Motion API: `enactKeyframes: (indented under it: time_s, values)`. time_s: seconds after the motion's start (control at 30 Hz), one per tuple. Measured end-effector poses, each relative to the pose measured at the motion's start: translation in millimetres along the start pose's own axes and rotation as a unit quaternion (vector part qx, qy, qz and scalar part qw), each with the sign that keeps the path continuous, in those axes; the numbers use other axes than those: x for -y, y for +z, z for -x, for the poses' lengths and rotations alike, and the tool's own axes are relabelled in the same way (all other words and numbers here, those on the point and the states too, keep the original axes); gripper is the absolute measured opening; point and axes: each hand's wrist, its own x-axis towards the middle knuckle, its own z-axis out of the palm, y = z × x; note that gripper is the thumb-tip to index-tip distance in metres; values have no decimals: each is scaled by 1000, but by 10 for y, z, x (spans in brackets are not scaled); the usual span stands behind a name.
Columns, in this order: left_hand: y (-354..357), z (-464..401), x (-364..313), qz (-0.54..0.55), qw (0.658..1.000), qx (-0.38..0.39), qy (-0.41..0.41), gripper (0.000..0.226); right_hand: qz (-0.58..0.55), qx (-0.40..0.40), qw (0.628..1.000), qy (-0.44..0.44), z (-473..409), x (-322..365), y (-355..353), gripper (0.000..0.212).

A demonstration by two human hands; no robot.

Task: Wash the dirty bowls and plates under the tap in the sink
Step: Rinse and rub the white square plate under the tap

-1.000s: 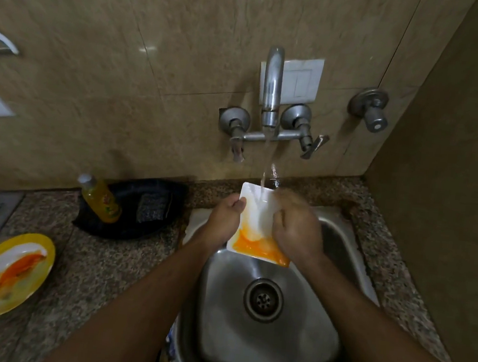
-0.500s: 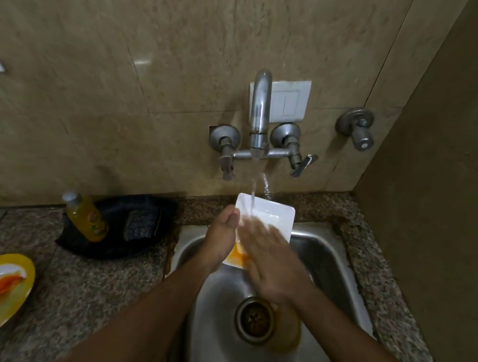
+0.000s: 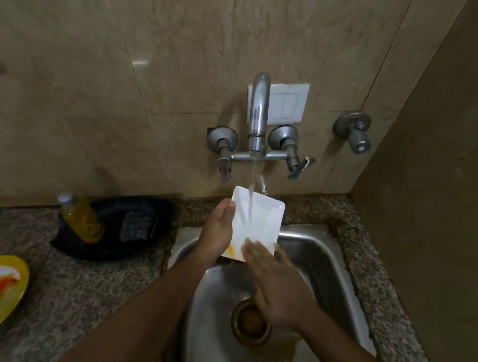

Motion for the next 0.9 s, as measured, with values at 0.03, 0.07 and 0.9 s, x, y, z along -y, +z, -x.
enactKeyframes:
  time_s: [0.03, 0.07, 0.9]
  values:
    - [13, -3, 1, 3, 1000, 3, 2, 22, -3, -19, 999, 30, 2, -50, -21, 72]
    - [41, 1, -14, 7, 1000, 6, 5, 23, -11, -27, 998, 51, -16, -32, -55, 71]
    - [168, 107, -86, 135, 985, 52, -96, 31, -8, -100, 986, 130, -196, -94, -232, 65]
